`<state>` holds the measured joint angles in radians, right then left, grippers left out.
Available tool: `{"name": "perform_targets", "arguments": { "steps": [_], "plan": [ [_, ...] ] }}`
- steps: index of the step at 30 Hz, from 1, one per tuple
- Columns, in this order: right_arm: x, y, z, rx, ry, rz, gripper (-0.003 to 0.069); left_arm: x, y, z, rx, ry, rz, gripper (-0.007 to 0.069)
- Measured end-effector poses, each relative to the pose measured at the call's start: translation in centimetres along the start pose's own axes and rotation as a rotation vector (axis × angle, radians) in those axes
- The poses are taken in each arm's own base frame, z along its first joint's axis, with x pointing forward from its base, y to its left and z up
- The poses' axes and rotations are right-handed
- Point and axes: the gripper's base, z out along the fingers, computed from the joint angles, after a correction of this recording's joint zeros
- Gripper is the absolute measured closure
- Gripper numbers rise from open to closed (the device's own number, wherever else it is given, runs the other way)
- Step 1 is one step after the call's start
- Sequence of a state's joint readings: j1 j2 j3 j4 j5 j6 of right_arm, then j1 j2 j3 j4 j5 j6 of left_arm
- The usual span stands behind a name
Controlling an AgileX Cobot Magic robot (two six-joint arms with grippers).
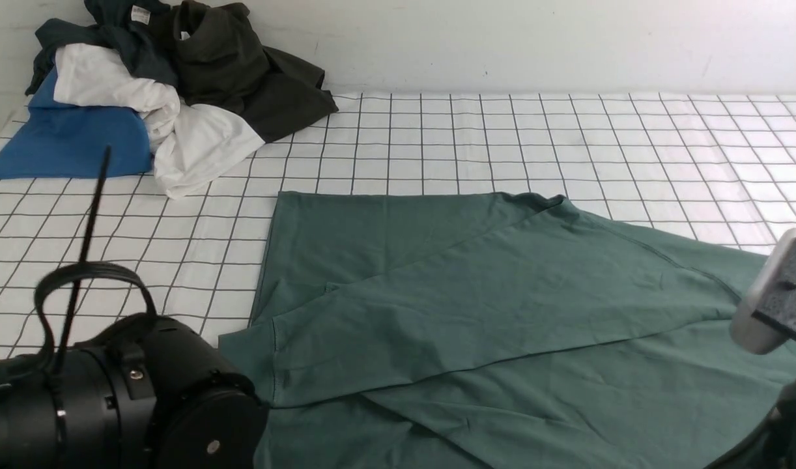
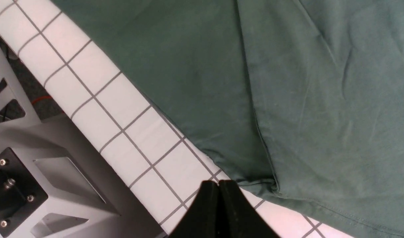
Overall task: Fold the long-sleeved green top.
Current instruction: Use both arms simultaneously to clamp the lower edge of the clothing fabric
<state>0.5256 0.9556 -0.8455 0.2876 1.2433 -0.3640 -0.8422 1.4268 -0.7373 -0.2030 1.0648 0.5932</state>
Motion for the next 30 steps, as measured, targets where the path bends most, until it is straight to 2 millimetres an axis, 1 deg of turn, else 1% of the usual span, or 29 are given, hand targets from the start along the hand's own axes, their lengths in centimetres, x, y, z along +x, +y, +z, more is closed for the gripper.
{"name": "perform_targets", "arguments": {
  "steps": [1, 2, 7, 8, 10, 12, 16, 18, 20, 21, 26, 27, 28, 30],
  "plan": [
    [0.0, 0.0, 0.0, 0.002, 0.001, 0.002, 0.0673, 0.0, 0.1, 0.1, -0.002, 0.003, 0.002, 0.0398],
    [0.0, -0.1, 0.0, 0.006, 0.002, 0.007, 0.0673, -0.1, 0.3, 0.3, -0.012, 0.002, 0.01, 0.0377],
    [0.0, -0.1, 0.0, 0.012, 0.004, 0.009, 0.0673, -0.9, 2.1, 2.0, -0.111, 0.044, 0.072, 0.0209],
    [0.0, -0.1, 0.0, 0.012, 0.004, 0.009, 0.0673, -0.9, 2.1, 2.0, -0.113, 0.041, 0.072, 0.0209],
    [0.0, -0.1, 0.0, 0.012, 0.004, 0.009, 0.0673, -1.3, 2.9, 3.4, -0.117, 0.081, 0.087, 0.0145],
    [0.0, -0.1, 0.0, 0.012, 0.004, 0.009, 0.0673, -1.5, 3.2, 4.2, -0.099, 0.117, 0.084, 0.0125],
    [0.1, -0.1, 0.0, 0.011, 0.005, 0.009, 0.0673, -1.7, 3.4, 4.4, -0.086, 0.144, 0.085, 0.0127],
    [0.1, -0.1, 0.0, 0.011, 0.005, 0.009, 0.0673, -1.8, 3.4, 4.4, -0.089, 0.146, 0.086, 0.015],
    [0.1, -0.1, 0.0, 0.011, 0.006, 0.009, 0.0673, -1.8, 3.5, 4.3, -0.099, 0.147, 0.085, 0.0223],
    [0.1, -0.1, 0.0, 0.011, 0.006, 0.009, 0.0673, -1.9, 3.5, 4.3, -0.101, 0.146, 0.081, 0.0245],
    [0.1, -0.1, 0.0, 0.012, 0.007, 0.008, 0.0673, -2.0, 3.7, 4.1, -0.116, 0.153, 0.061, 0.0457],
    [0.1, -0.1, 0.0, 0.012, 0.007, 0.008, 0.0673, -2.0, 3.7, 4.1, -0.116, 0.154, 0.059, 0.0474],
    [0.1, -0.1, 0.0, 0.012, 0.007, 0.008, 0.0673, -2.0, 3.7, 4.1, -0.106, 0.158, 0.054, 0.0524],
    [0.1, -0.1, 0.0, 0.012, 0.007, 0.008, 0.0673, -2.1, 3.6, 4.0, -0.09, 0.166, 0.045, 0.0599]
  ]
}}
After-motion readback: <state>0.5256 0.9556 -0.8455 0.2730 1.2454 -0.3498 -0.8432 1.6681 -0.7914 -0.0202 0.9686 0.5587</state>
